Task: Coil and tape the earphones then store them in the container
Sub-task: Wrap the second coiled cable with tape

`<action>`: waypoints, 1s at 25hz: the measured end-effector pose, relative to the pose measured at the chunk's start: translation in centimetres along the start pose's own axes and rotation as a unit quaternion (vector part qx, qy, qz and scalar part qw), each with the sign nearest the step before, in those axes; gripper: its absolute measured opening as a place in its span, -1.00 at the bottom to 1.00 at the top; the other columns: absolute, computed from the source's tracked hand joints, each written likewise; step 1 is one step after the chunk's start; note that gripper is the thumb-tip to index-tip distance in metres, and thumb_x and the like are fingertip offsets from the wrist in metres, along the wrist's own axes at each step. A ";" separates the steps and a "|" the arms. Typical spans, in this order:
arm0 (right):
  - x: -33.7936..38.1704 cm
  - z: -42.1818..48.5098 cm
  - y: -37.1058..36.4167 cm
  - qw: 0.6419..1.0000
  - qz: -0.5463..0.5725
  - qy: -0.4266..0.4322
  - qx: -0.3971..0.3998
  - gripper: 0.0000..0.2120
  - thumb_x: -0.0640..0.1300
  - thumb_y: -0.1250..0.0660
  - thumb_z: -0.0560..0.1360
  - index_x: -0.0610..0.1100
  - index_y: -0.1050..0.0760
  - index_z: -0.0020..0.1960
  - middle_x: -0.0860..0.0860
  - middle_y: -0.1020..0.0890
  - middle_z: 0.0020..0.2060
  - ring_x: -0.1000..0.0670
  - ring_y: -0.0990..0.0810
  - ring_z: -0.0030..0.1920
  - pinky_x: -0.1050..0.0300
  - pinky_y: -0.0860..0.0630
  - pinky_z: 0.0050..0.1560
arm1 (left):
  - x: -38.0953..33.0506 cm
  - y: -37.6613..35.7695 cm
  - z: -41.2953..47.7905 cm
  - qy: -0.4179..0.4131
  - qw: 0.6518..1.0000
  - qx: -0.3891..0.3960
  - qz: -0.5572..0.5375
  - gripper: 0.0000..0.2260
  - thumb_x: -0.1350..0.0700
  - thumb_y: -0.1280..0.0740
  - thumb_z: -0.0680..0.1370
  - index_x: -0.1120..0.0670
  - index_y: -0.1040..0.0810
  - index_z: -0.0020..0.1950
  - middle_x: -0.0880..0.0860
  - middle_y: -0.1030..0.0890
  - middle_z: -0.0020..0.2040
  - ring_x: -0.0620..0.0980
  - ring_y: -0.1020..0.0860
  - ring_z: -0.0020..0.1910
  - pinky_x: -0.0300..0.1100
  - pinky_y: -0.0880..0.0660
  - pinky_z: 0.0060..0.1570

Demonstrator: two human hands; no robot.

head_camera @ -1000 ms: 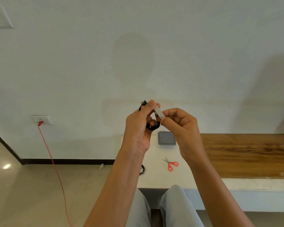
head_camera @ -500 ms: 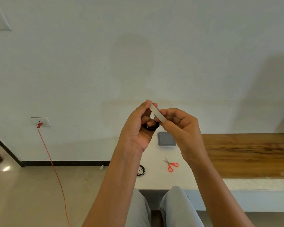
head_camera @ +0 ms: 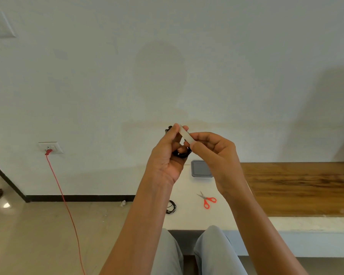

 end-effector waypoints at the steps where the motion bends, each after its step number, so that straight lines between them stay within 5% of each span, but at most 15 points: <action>1: -0.1 0.2 0.0 1.000 0.002 -0.005 -0.012 -0.84 -0.33 -0.32 0.48 -0.21 -0.63 0.01 -0.13 -0.72 -0.23 0.01 -0.69 -0.11 0.27 -0.57 0.06 | 0.2 0.1 0.2 0.000 1.000 -0.003 -0.002 -0.82 0.10 -0.33 0.57 0.20 -0.60 -0.13 0.00 -0.39 -0.51 -0.11 -0.30 -0.56 -0.32 -0.49 -0.45; 4: -0.1 0.5 0.1 0.999 -0.005 -0.009 -0.045 -0.83 -0.33 -0.31 0.47 -0.21 -0.65 -0.02 -0.06 -0.72 -0.22 0.14 -0.66 -0.18 0.37 -0.54 -0.09 | 0.4 0.1 0.3 -0.026 0.999 -0.011 0.026 -0.79 0.06 -0.35 0.56 0.18 -0.63 -0.16 0.04 -0.53 -0.34 -0.12 -0.31 -0.53 -0.29 -0.47 -0.36; 7: 0.0 0.8 0.3 0.998 0.003 -0.012 -0.059 -0.84 -0.29 -0.34 0.47 -0.18 -0.67 -0.03 0.04 -0.71 -0.24 0.23 -0.63 -0.22 0.44 -0.50 -0.15 | 1.0 0.3 -0.2 -0.063 0.993 -0.027 0.097 -0.81 0.06 -0.40 0.52 0.14 -0.58 -0.24 -0.02 -0.49 -0.41 -0.13 -0.31 -0.51 -0.30 -0.41 -0.41; 11: 0.0 0.8 0.1 0.999 0.027 -0.024 -0.040 -0.86 -0.23 -0.39 0.46 -0.18 -0.66 0.00 0.07 -0.72 -0.23 0.25 -0.63 -0.21 0.44 -0.50 -0.13 | 1.2 0.6 -0.4 -0.101 0.989 -0.049 0.099 -0.68 0.19 -0.44 0.48 0.04 -0.32 -0.32 -0.08 -0.45 -0.48 -0.09 -0.27 -0.49 -0.28 -0.37 -0.40; 16: -0.5 0.5 0.1 0.999 0.025 -0.040 -0.004 -0.70 -0.38 -0.25 0.50 -0.07 -0.65 0.00 0.06 -0.73 -0.14 0.21 -0.64 -0.09 0.36 -0.52 -0.03 | 0.9 0.7 -0.1 -0.107 0.990 -0.054 0.080 -0.66 0.21 -0.45 0.47 0.03 -0.31 -0.33 -0.08 -0.49 -0.47 -0.10 -0.30 -0.51 -0.30 -0.40 -0.42; 20: -0.5 0.7 -0.1 0.997 0.040 -0.064 -0.036 -0.83 -0.24 -0.33 0.49 -0.04 -0.67 -0.10 0.09 -0.72 -0.21 0.22 -0.63 -0.16 0.31 -0.48 -0.03 | 1.2 0.9 0.2 -0.101 0.990 -0.055 0.077 -0.65 0.23 -0.46 0.45 0.02 -0.31 -0.33 -0.04 -0.51 -0.40 -0.08 -0.32 -0.46 -0.29 -0.39 -0.39; 25: -1.4 0.8 -0.2 0.995 0.050 -0.074 -0.051 -0.78 -0.30 -0.31 0.49 -0.05 -0.67 -0.12 0.06 -0.73 -0.21 0.16 -0.66 -0.11 0.22 -0.49 0.07 | 1.3 0.9 0.2 -0.100 0.990 -0.065 0.071 -0.66 0.23 -0.46 0.45 0.03 -0.32 -0.34 -0.02 -0.51 -0.41 -0.12 -0.36 -0.52 -0.29 -0.42 -0.41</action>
Point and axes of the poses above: each hand's wrist, its own z-axis towards the middle knuckle, its own y-axis out of the back of the hand, x = y × z, the point moved 4 cm from there along z, towards the middle knuckle
